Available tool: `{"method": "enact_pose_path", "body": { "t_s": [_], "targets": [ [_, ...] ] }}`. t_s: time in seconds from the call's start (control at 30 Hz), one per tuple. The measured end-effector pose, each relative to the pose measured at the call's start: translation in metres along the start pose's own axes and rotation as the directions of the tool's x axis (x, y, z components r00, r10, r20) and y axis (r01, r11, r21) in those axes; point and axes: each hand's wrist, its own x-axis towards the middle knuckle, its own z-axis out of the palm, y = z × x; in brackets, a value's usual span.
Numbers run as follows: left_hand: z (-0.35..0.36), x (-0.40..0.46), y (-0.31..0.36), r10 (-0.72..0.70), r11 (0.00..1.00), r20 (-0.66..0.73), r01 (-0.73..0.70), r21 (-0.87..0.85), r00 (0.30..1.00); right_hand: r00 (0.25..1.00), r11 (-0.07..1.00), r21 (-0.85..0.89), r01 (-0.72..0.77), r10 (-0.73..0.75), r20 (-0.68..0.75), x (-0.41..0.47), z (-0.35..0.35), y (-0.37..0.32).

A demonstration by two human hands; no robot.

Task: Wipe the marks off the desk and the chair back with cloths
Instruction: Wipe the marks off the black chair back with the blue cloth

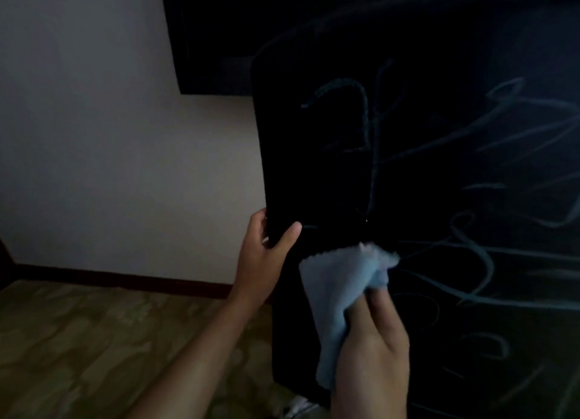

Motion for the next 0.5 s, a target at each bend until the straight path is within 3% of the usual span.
{"method": "enact_pose_path", "body": {
  "t_s": [0.03, 0.1, 0.17, 0.23, 0.3, 0.37, 0.43, 0.5],
  "targets": [
    [-0.001, 0.006, 0.008, 0.030, 0.999, 0.013, -0.029, -0.024, 0.999, 0.992, 0.992, 0.030, 0.122, -0.121, -0.034, 0.004, 0.011, -0.010],
    [-0.003, 0.016, 0.027, 0.080, 0.994, 0.035, -0.077, -0.074, 0.996, 0.903, 0.898, -0.110, 0.427, -0.429, 0.003, 0.011, 0.038, -0.030],
    [-0.005, 0.027, 0.050, 0.107, 0.988, 0.040, -0.102, -0.117, 0.993, 0.703, 0.669, -0.266, 0.694, -0.710, 0.049, 0.031, 0.057, -0.041],
    [-0.011, 0.041, 0.073, 0.144, 0.979, 0.033, -0.137, -0.152, 0.989, 0.422, 0.340, -0.367, 0.866, -0.891, 0.168, 0.052, 0.075, -0.057],
    [-0.014, 0.052, 0.094, 0.170, 0.973, 0.025, -0.164, -0.165, 0.985, 0.191, 0.053, -0.397, 0.916, -0.929, 0.317, 0.073, 0.095, -0.077],
    [-0.018, 0.062, 0.108, 0.202, 0.960, 0.009, -0.196, -0.198, 0.979, 0.049, -0.168, -0.415, 0.894, -0.885, 0.464, 0.092, 0.118, -0.093],
    [-0.020, 0.070, 0.115, 0.219, 0.955, 0.005, -0.213, -0.205, 0.976, -0.020, -0.349, -0.430, 0.833, -0.795, 0.607, 0.113, 0.127, -0.092],
    [-0.023, 0.076, 0.114, 0.231, 0.954, 0.023, -0.222, -0.201, 0.973, -0.029, -0.502, -0.443, 0.743, -0.686, 0.727, 0.129, 0.122, -0.078]
  ]
}}
